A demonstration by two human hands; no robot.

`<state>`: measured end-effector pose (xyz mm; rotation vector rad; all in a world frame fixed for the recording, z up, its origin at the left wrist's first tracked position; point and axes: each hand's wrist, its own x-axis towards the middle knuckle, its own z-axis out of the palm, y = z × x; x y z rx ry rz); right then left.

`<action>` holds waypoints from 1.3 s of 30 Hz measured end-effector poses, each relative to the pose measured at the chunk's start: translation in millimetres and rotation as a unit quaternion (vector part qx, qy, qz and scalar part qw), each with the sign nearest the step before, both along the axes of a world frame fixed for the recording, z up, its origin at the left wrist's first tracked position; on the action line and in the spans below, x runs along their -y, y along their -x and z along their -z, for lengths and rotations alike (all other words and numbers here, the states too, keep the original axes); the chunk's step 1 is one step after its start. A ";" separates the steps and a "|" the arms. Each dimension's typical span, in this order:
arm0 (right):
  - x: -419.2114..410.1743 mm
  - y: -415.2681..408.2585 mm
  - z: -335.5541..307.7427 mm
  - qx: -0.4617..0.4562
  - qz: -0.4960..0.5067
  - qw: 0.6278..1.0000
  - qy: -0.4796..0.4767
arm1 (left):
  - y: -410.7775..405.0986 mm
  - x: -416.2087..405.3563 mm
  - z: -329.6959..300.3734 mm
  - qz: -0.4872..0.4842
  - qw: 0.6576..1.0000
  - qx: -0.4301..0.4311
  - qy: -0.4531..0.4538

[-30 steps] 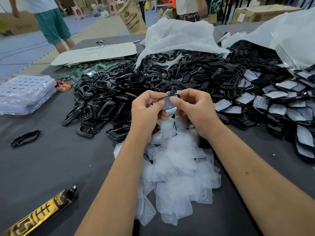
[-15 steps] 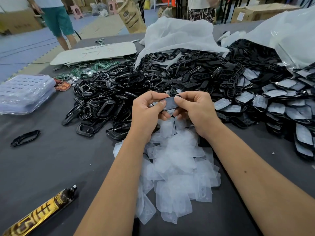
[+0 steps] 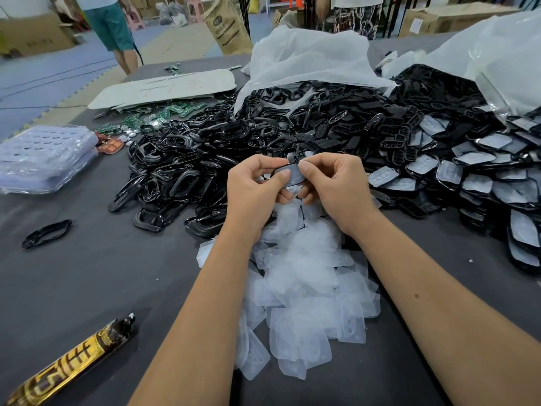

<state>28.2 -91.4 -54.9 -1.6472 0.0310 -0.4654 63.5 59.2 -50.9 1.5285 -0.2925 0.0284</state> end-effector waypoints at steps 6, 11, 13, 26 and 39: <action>-1.2 -1.6 1.0 0.004 -0.023 1.000 0.017 | -2.8 -1.5 3.0 -0.012 1.000 0.006 -0.012; -0.2 -1.3 2.5 0.011 -0.018 1.000 0.013 | -2.7 -1.5 3.1 0.000 1.000 -0.004 0.005; 0.7 -1.8 2.5 0.002 -0.013 1.000 0.000 | -3.1 -1.0 2.6 0.001 1.000 -0.011 0.010; 2.0 0.0 -2.6 -0.036 -0.035 0.998 -0.037 | -3.8 0.8 3.7 -0.003 1.000 -0.016 0.005; -3.2 1.4 -0.2 0.007 0.040 0.990 0.138 | -7.3 -0.2 6.0 -0.015 1.000 -0.001 -0.017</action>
